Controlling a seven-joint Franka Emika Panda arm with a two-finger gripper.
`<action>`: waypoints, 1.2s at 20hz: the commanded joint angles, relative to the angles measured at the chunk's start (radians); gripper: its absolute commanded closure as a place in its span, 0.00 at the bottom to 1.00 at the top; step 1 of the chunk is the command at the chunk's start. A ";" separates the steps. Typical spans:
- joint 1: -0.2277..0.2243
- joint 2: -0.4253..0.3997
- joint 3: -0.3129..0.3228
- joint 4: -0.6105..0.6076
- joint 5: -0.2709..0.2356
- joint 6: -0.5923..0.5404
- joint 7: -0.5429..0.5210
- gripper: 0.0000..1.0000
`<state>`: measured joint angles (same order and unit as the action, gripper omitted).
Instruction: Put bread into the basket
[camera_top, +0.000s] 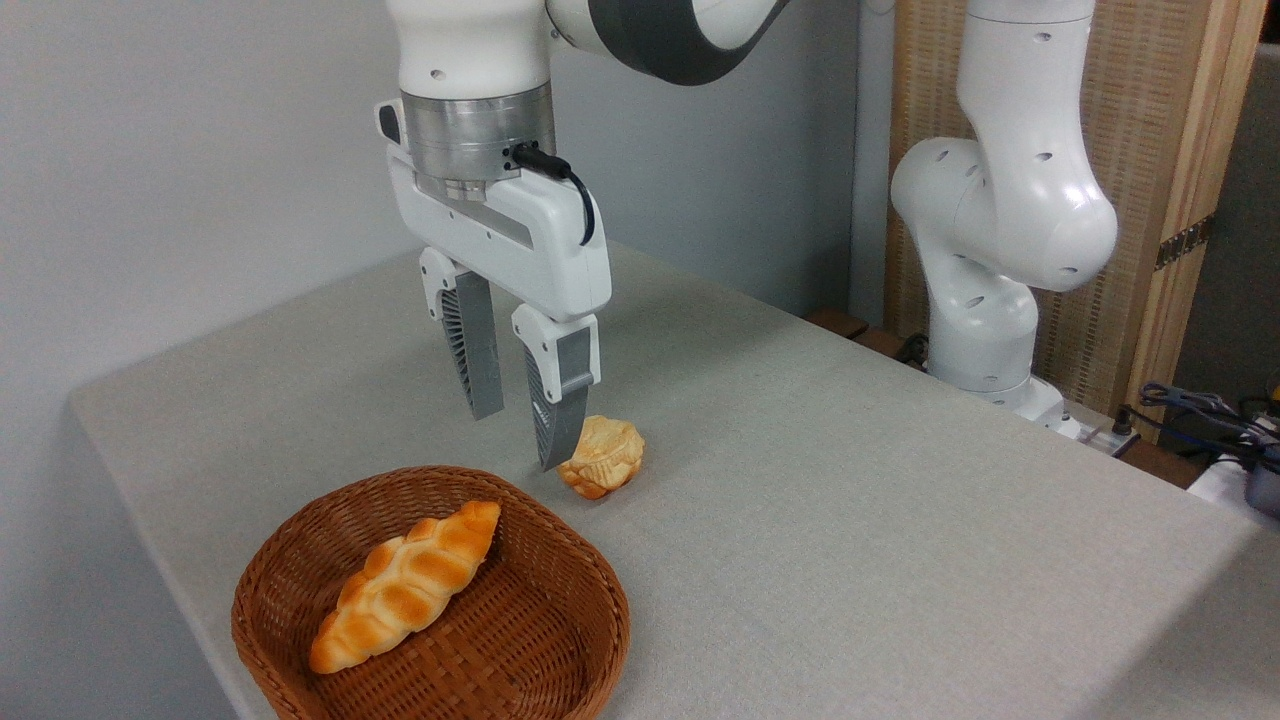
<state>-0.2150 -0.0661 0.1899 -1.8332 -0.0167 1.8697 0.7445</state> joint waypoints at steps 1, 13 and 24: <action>-0.003 0.000 0.010 0.014 -0.019 -0.012 -0.007 0.00; -0.003 0.006 0.008 0.014 -0.035 -0.010 -0.005 0.00; -0.037 -0.012 -0.004 -0.184 -0.052 -0.034 0.001 0.00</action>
<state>-0.2375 -0.0491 0.1780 -1.9317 -0.0548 1.8441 0.7446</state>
